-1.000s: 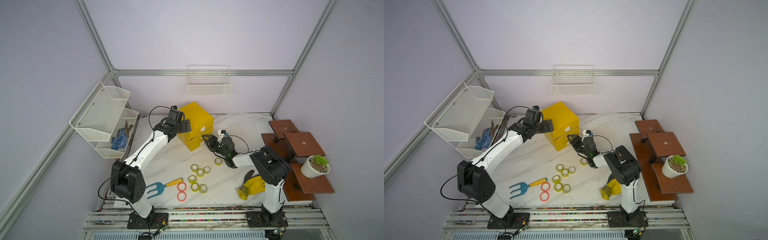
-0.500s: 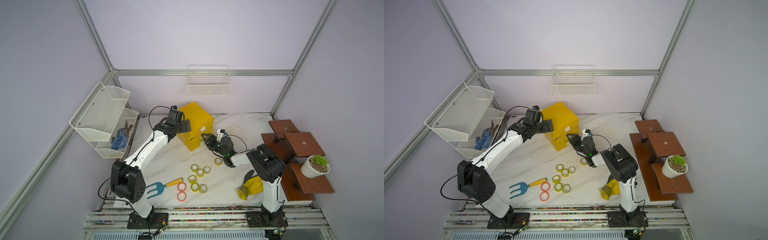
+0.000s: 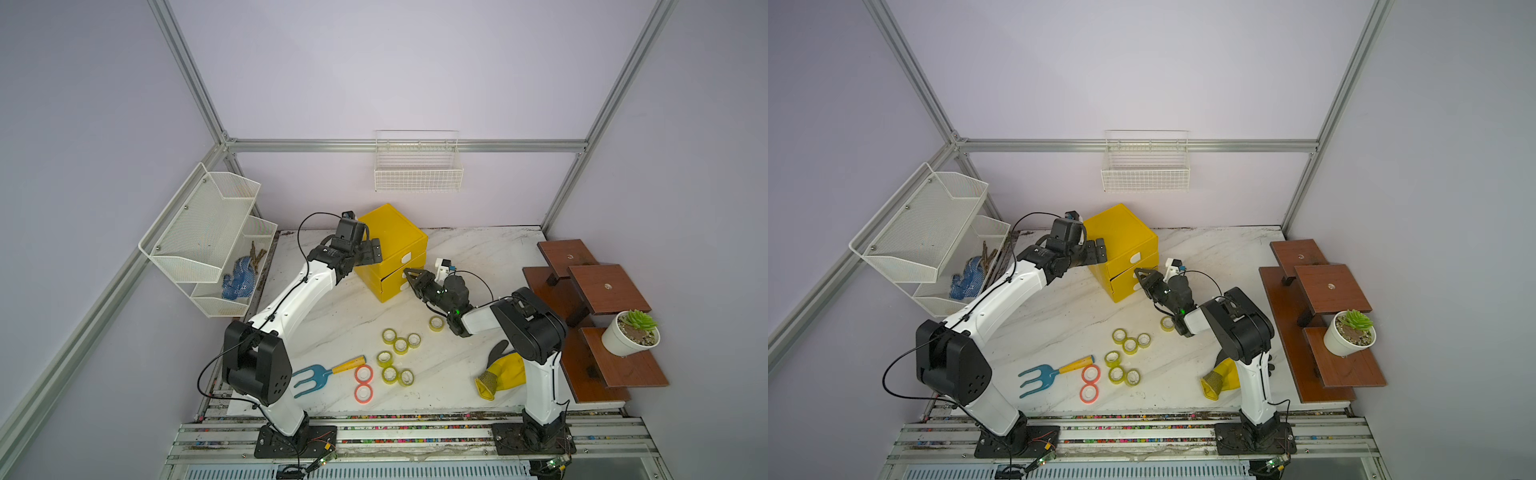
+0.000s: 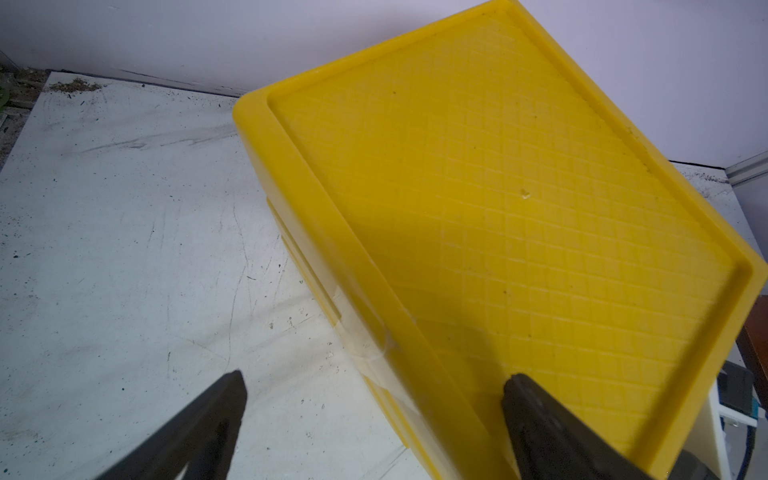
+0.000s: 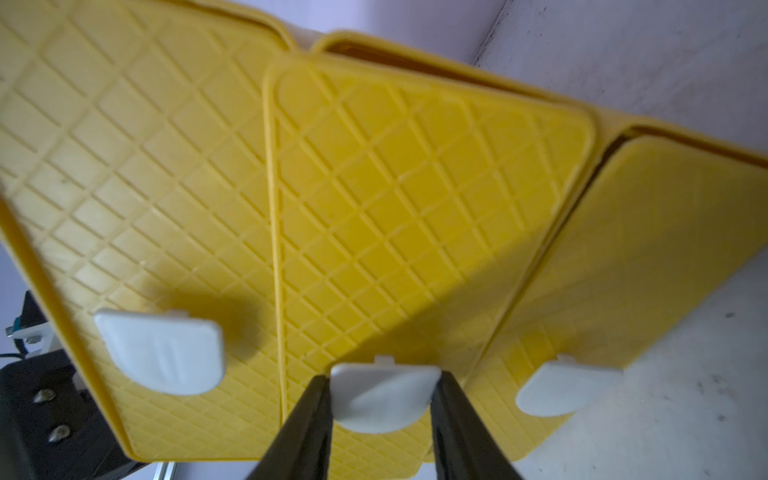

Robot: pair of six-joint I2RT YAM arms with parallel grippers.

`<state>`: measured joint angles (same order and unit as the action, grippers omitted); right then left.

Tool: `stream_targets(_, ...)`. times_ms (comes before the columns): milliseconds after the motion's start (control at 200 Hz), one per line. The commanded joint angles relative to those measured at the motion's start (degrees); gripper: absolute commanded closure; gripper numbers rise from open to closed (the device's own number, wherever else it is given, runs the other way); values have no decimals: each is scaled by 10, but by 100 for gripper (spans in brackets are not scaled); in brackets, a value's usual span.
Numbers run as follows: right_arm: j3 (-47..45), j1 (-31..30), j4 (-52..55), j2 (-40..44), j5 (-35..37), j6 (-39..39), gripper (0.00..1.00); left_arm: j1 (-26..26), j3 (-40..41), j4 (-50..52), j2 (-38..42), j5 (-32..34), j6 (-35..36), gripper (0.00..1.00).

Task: Place the transparent tape into the drawer according to color
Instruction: Open the drawer in the storage box, then pick up the tape from the drawer.

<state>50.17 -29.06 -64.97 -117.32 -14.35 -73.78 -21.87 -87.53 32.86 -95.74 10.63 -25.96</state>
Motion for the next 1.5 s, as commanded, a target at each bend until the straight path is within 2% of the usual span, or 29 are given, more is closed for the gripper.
stream_targets(0,-50,7,-48,32,-4,2,62,1,9,41,-23,-4,12,0)
stream_targets(255,-155,14,-116,79,-12,-31,62,1,6,42,-28,-5,13,0)
stream_targets(695,-248,21,-160,127,-12,-48,61,1,3,42,-35,-5,13,0)
stream_targets(870,-260,24,-144,149,-26,-31,40,1,2,42,-31,-9,13,0)
stream_targets(1050,-283,28,-68,216,-36,9,37,1,3,42,-16,-15,13,0)
stream_targets(1150,-295,33,18,281,-38,46,37,1,6,42,2,-19,7,0)
stream_targets(1240,-280,33,181,365,-42,116,38,1,7,39,19,-27,-1,0)
stream_targets(1350,-213,31,441,437,-69,263,38,1,17,40,47,-59,-14,0)
stream_targets(1495,-104,10,755,445,-88,450,37,1,64,26,111,-87,-32,0)
